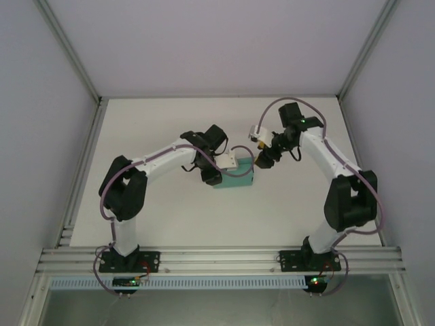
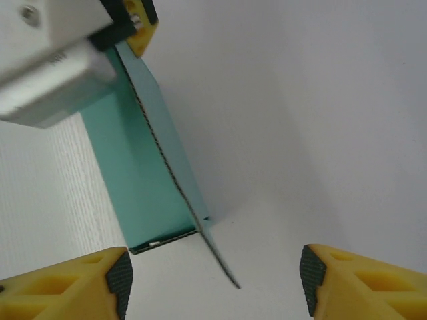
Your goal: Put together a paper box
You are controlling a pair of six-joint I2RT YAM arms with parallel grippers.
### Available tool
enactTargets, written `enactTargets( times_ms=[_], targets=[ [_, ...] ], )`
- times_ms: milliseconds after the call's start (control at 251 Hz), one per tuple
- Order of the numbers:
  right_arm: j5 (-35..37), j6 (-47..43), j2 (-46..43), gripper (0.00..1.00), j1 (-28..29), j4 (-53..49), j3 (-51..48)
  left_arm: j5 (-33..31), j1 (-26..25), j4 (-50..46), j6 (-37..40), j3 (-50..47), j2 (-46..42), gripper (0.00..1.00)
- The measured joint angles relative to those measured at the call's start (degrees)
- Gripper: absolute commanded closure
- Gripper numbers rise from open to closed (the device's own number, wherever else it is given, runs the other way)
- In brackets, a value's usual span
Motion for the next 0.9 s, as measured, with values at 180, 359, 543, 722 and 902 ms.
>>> enactTargets(
  times_ms=[180,359,543,722,902],
  targets=[
    [2.51,-2.56,4.79,0.67,1.18,-3.45,4.02,0.00,0.00,0.00,-0.02,0.00,0.00,0.59],
    [1.79,-3.52,5.75,0.90,1.44,-6.93,4.98,-0.07,0.00,0.22,-0.07,0.00,0.00,0.61],
    [1.77,-1.29,5.70,1.00,1.73,-7.02,5.09,-1.03,0.00,0.87,-1.77,0.00,0.00,0.62],
    [5.77,13.90,1.38,1.00,3.41,3.15,-0.61,-1.99,0.00,1.90,-6.49,0.33,0.44,0.61],
    [8.92,40.63,-2.38,1.00,3.89,11.52,-5.77,-2.16,-0.02,1.77,-10.03,3.56,2.89,0.62]
  ],
)
